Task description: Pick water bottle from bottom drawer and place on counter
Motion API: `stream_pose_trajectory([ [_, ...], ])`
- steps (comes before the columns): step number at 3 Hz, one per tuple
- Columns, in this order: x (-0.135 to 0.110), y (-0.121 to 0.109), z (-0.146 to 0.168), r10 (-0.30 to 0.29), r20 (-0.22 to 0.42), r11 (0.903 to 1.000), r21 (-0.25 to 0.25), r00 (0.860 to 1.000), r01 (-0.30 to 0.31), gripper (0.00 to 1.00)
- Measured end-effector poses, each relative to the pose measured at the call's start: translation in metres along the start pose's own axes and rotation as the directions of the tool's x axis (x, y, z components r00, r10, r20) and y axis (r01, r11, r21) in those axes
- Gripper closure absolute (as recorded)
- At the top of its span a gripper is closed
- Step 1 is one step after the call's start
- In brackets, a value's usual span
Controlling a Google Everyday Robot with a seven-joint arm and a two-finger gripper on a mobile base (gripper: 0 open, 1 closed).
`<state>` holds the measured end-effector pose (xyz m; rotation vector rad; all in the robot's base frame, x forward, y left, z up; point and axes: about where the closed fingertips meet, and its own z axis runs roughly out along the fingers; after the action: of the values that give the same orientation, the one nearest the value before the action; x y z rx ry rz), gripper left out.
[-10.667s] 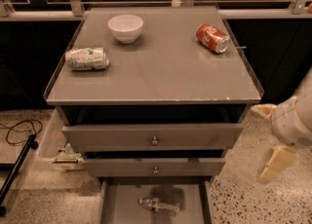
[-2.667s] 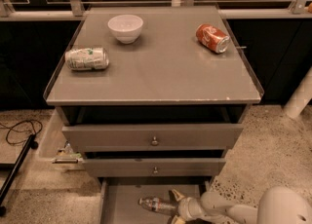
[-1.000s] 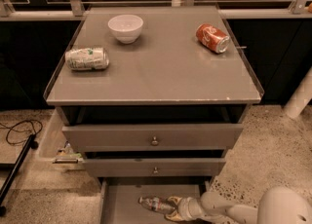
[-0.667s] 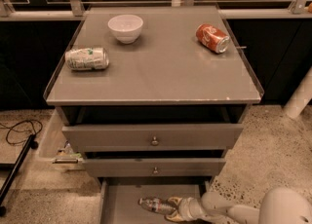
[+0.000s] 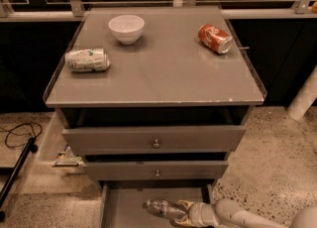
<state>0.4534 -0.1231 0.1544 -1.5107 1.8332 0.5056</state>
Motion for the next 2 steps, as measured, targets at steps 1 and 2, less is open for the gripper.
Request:
stream_pose_trajectory([
  [1,-0.001,-0.006,-0.06,-0.029,-0.023,0.9962,0.081,0.999,0.031,1.0],
  [2,-0.019,0.0,-0.135,-0.085,-0.063,0.9871,0.13,0.994,0.093,1.0],
])
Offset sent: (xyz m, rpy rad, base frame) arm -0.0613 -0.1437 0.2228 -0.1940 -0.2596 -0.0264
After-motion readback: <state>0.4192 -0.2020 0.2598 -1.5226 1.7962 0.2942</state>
